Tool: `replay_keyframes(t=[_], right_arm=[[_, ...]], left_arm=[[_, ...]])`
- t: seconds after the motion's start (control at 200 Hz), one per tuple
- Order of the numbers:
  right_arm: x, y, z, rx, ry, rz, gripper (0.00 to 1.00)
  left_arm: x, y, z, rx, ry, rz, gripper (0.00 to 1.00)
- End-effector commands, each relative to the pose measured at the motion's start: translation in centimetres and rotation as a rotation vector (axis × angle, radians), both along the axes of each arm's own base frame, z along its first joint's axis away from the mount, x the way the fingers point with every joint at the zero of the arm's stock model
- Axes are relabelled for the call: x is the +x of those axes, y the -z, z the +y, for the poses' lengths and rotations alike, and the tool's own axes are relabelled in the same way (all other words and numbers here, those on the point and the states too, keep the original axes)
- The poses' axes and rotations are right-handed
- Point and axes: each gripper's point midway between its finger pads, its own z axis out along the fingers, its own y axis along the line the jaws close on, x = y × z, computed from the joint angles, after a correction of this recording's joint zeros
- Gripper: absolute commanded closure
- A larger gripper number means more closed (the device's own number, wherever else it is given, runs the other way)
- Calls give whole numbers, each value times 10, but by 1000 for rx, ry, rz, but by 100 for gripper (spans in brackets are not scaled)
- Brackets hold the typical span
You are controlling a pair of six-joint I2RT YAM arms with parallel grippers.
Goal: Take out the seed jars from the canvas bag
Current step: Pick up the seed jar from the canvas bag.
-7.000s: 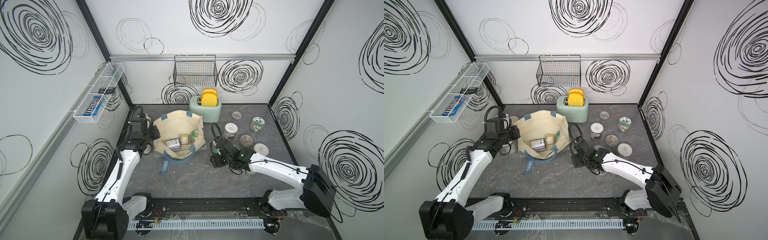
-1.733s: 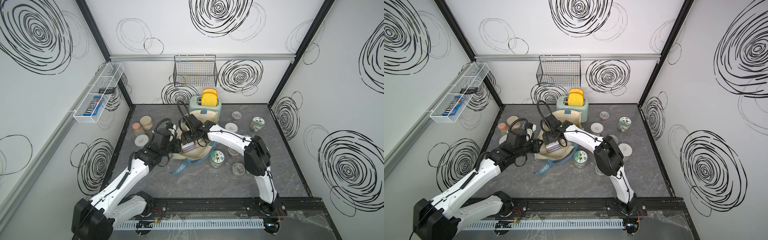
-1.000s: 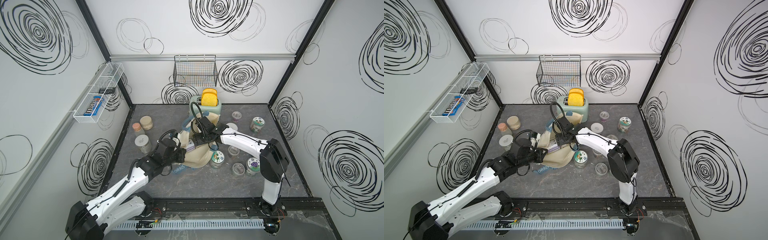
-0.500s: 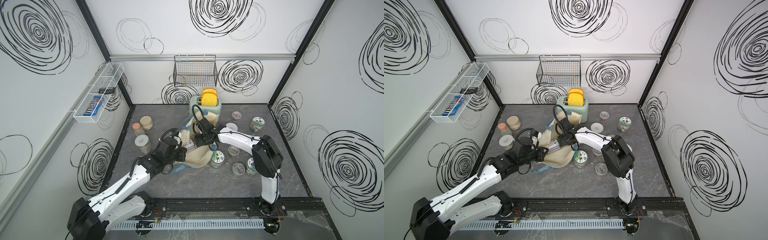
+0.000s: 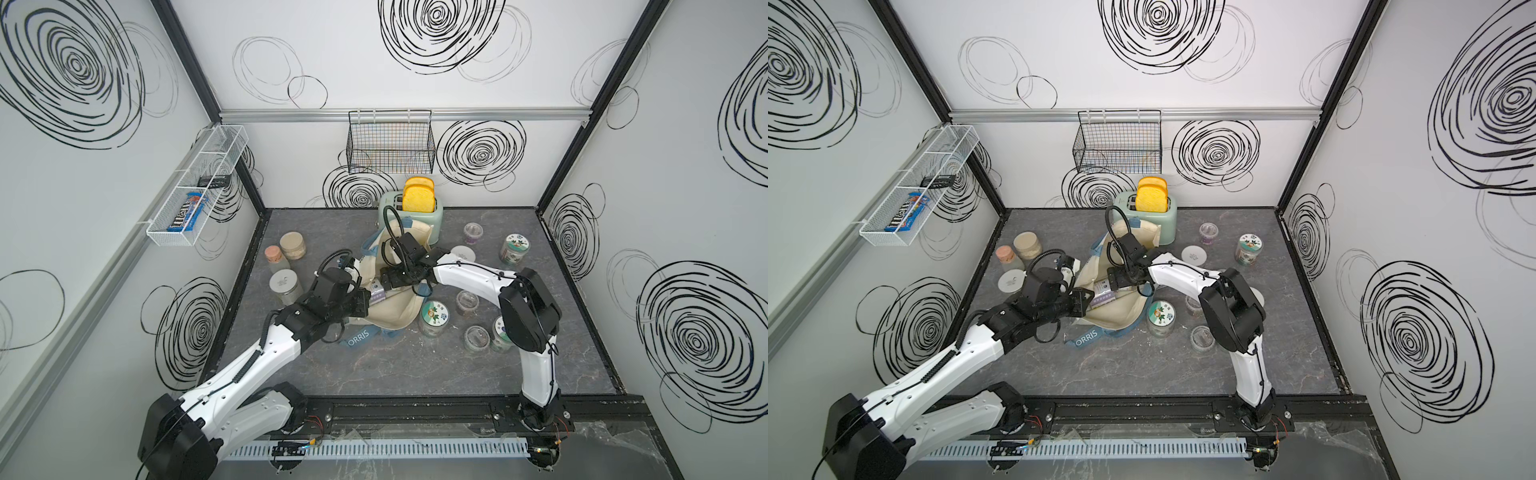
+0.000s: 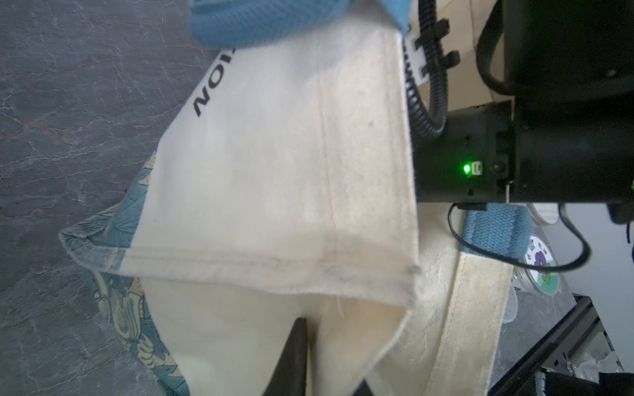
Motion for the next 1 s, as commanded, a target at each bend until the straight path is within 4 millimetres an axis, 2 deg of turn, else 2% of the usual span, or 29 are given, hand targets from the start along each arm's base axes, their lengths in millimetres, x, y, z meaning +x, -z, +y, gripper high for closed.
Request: replay_keyframes(t=[0.0,0.125,0.27,0.53,0.83,0.916,0.996], right_arm=[[13,7,4,-1,29,5,8],[14,27,-3,-66,80,51,9],[17,37,-12,-107,123,54,10],[29,44,-15,-176,156,43,15],[18,46,-13,-228,145,42,23],[17,37,-7,-193,137,37,33],[22,6,2,-118,133,-7,37]], left_arm=[[6,-8,-2,-32,21,8,83],[8,-11,-3,-44,25,7,83],[7,-9,-3,-48,29,12,83],[3,-4,-3,-53,31,23,83],[3,-5,-2,-53,28,17,83],[4,-5,-2,-52,26,18,83],[4,-5,-1,-49,23,15,83]])
